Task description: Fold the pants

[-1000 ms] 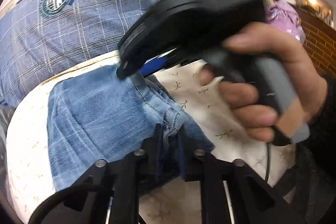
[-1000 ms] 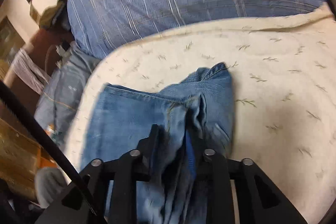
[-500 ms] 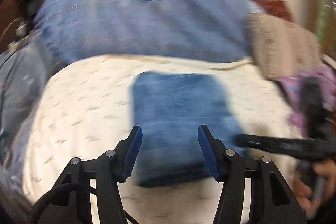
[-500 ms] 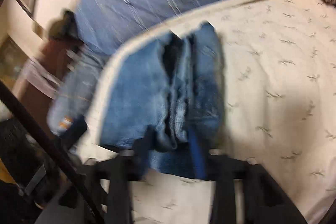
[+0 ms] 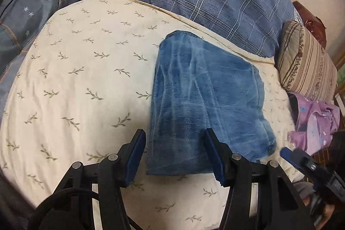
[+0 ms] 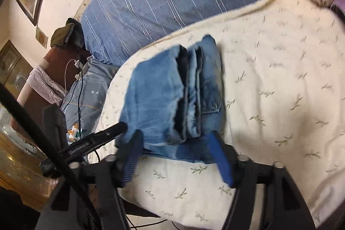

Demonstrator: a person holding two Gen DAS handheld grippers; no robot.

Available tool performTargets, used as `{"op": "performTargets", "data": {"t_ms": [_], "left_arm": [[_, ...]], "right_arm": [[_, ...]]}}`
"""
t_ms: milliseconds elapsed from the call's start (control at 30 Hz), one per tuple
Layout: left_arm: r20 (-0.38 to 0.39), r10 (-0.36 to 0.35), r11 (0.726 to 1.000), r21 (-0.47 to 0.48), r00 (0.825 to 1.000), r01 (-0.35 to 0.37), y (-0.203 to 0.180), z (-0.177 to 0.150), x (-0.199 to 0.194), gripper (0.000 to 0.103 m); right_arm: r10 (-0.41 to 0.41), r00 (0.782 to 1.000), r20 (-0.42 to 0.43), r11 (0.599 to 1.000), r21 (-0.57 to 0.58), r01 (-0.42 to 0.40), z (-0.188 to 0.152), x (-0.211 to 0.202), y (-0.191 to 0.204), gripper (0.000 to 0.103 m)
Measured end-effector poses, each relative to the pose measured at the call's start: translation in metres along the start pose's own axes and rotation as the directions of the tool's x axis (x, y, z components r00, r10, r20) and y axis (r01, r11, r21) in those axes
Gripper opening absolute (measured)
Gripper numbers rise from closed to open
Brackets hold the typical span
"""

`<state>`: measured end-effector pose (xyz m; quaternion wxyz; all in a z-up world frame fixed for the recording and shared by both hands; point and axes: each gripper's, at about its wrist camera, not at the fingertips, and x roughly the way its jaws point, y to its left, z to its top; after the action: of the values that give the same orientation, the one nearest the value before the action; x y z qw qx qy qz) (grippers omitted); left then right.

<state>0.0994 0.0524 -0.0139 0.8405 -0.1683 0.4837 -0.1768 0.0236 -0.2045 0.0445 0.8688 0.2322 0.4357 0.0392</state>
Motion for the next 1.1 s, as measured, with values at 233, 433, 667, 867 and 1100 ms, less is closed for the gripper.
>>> {"op": "performTargets", "data": {"t_ms": [233,433,667,867,1100], "left_arm": [[0.018,-0.042,0.999,0.007,0.999,0.042,-0.009,0.008,-0.022,0.055],[0.043,-0.03,0.998,0.053,0.999,0.028,-0.018,0.008,-0.036,0.055],[0.065,0.007,0.999,0.035,0.998,-0.01,0.001,0.014,-0.04,0.055],[0.07,0.029,0.999,0.028,0.997,-0.031,0.008,0.015,-0.033,0.054],[0.083,0.109,0.991,0.071,0.991,-0.115,-0.01,0.013,-0.039,0.053]], "right_arm": [[-0.18,0.984,0.008,0.984,0.016,0.179,0.0,-0.044,0.033,0.069],[-0.27,0.962,0.044,0.961,0.071,0.267,0.007,-0.08,0.063,0.071],[-0.201,0.974,0.102,0.976,-0.07,0.209,0.018,-0.047,0.086,0.077],[-0.099,0.995,0.001,0.99,-0.102,0.099,0.048,-0.007,0.074,0.077],[-0.132,0.991,-0.018,0.985,-0.114,0.13,0.034,0.006,0.046,0.077]]}}
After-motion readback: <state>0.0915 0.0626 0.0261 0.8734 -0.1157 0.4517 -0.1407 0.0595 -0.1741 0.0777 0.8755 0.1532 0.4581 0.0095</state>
